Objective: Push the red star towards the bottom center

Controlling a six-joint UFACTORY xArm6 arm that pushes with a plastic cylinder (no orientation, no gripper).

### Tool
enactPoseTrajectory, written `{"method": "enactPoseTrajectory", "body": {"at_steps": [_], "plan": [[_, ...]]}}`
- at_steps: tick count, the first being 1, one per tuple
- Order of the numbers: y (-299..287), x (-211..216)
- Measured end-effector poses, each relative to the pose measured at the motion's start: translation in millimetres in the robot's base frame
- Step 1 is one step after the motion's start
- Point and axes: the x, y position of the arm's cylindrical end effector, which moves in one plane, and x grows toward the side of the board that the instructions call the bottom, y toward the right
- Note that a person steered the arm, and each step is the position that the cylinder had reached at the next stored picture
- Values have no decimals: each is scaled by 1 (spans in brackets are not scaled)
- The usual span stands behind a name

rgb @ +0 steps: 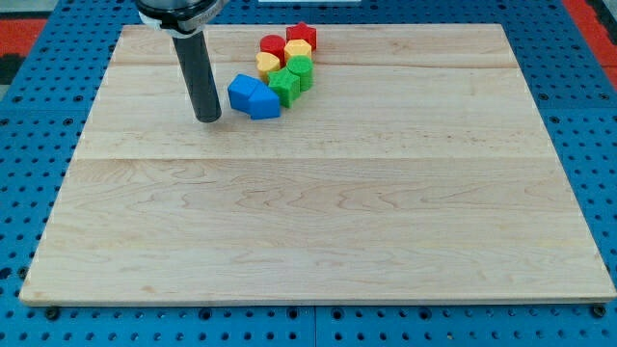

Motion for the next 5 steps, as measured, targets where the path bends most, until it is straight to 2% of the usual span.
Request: {"method": "enactPoseTrajectory", "body": {"at_steps": [2, 3, 4, 5], "plan": [[-7, -9], [-31, -69], [-12, -130], [41, -163]]}}
